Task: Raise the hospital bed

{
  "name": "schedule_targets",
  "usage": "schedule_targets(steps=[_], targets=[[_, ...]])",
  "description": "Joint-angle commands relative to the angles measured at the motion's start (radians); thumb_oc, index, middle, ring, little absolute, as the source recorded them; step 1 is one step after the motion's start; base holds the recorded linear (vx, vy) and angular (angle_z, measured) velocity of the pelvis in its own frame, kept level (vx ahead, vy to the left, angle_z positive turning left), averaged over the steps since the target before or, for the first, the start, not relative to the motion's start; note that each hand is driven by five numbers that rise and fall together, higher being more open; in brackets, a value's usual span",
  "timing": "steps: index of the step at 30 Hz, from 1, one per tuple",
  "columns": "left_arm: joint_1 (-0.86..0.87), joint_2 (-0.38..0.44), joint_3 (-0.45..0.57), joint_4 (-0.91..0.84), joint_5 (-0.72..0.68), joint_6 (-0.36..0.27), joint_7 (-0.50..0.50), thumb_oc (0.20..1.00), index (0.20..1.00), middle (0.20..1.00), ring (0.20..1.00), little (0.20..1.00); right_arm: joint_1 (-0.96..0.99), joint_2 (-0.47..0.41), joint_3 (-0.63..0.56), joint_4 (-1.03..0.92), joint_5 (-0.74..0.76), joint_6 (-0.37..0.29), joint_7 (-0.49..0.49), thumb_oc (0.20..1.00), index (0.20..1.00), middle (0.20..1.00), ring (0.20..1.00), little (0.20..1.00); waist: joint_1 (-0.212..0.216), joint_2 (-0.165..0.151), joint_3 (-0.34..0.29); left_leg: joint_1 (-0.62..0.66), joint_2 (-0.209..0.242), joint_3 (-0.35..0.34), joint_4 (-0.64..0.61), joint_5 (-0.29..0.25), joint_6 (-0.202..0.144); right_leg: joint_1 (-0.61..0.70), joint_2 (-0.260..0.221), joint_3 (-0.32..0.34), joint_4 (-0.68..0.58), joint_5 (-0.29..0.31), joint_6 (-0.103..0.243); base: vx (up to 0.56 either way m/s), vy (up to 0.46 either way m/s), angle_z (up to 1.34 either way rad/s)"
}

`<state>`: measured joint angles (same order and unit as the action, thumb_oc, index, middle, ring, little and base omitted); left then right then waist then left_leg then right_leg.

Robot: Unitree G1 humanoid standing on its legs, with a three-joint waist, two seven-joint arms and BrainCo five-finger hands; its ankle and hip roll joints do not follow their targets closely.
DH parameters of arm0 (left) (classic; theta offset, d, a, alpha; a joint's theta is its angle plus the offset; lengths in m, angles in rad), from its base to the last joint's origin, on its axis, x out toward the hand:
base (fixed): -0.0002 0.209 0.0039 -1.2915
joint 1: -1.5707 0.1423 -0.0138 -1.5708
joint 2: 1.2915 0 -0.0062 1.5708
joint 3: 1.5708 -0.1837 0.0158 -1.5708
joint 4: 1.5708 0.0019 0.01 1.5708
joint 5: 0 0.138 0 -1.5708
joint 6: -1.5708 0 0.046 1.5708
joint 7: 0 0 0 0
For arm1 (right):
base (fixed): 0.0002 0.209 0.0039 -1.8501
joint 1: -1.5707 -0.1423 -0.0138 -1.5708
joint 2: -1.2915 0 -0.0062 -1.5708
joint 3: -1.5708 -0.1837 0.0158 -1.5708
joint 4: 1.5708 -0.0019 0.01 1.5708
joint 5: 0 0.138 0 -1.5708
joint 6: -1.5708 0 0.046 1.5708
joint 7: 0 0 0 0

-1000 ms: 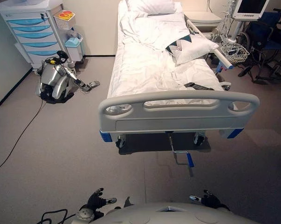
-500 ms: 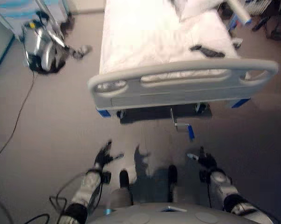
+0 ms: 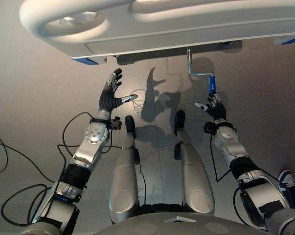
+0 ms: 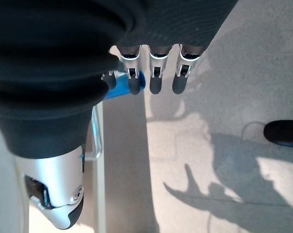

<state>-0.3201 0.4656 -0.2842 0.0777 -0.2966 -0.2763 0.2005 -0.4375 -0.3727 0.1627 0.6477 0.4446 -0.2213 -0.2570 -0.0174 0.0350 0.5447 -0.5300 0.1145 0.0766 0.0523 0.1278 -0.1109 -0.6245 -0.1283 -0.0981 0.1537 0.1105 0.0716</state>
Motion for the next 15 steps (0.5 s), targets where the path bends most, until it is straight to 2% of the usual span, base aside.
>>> schedule_targets(steps=[1,7,15], targets=[[0.011,0.039,0.030,-0.123,0.029,-0.063,0.029,1.000,1.000,1.000,1.000,1.000,0.006,-0.027,-0.025,-0.108,0.021,-0.074,-0.060,1.000,1.000,1.000,1.000,1.000,-0.019,-0.037,-0.025,-0.111,-0.012,-0.072,0.098,-0.005,0.011,-0.063,-0.026,-0.012,0.060,-0.015,0.077,0.00,0.000,0.00],[-0.018,0.065,0.014,-0.255,0.052,-0.068,0.063,1.000,1.000,1.000,1.000,1.000,-0.018,-0.035,-0.077,-0.215,-0.014,-0.099,-0.171,1.000,1.000,1.000,1.000,1.000,-0.022,-0.048,-0.025,-0.215,-0.019,-0.070,0.111,-0.010,0.013,-0.156,-0.031,-0.015,0.058,-0.004,0.079,0.00,-0.003,0.02],[-0.038,0.066,-0.020,-0.340,0.034,-0.066,0.087,1.000,1.000,1.000,1.000,1.000,-0.121,-0.050,-0.125,-0.214,-0.045,-0.114,-0.326,1.000,1.000,1.000,1.000,1.000,-0.012,-0.054,-0.025,-0.279,-0.030,-0.072,0.106,-0.015,0.016,-0.203,-0.035,-0.022,0.034,0.008,0.080,0.01,-0.001,0.02]])
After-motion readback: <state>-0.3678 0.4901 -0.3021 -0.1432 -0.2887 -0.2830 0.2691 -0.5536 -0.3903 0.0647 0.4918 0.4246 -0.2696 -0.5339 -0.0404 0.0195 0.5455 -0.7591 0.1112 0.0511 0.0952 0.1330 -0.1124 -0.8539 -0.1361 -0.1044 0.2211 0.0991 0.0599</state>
